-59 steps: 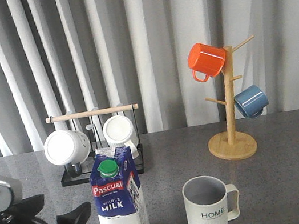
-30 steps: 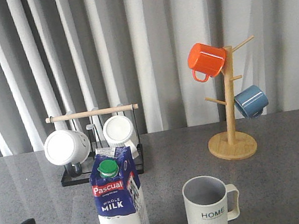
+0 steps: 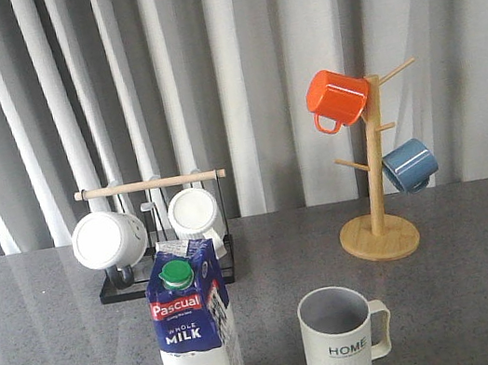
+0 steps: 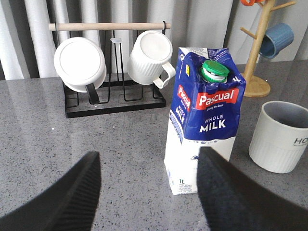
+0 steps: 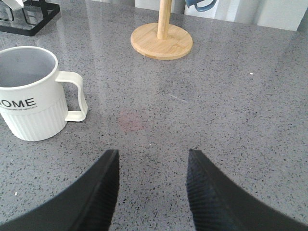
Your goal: Place milk next to cup
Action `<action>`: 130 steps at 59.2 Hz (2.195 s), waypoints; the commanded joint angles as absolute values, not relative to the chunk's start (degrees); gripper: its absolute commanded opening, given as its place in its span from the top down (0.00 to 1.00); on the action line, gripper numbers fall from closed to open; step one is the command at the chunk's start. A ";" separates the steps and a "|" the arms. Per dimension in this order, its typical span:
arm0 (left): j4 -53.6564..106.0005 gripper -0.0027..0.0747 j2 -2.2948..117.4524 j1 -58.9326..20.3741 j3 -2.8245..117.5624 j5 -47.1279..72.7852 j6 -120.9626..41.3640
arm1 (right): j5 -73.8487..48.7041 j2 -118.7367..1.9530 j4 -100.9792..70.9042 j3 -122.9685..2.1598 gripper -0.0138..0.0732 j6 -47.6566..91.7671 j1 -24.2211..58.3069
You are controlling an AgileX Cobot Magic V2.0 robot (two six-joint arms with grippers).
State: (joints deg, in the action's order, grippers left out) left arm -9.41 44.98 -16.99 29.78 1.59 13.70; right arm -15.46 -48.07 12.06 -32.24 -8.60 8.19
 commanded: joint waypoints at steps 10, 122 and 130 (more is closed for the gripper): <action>-10.19 0.78 44.41 -17.00 31.32 -2.38 14.14 | -11.77 -47.52 12.87 -33.87 0.46 -8.18 7.73; 2.41 0.98 15.84 -6.77 13.99 -1.91 0.87 | -11.74 -47.52 12.81 -33.87 0.85 -8.18 7.73; 2.18 0.98 7.02 -3.43 7.57 -1.97 1.31 | -11.74 -47.52 12.81 -33.87 0.85 -8.18 7.73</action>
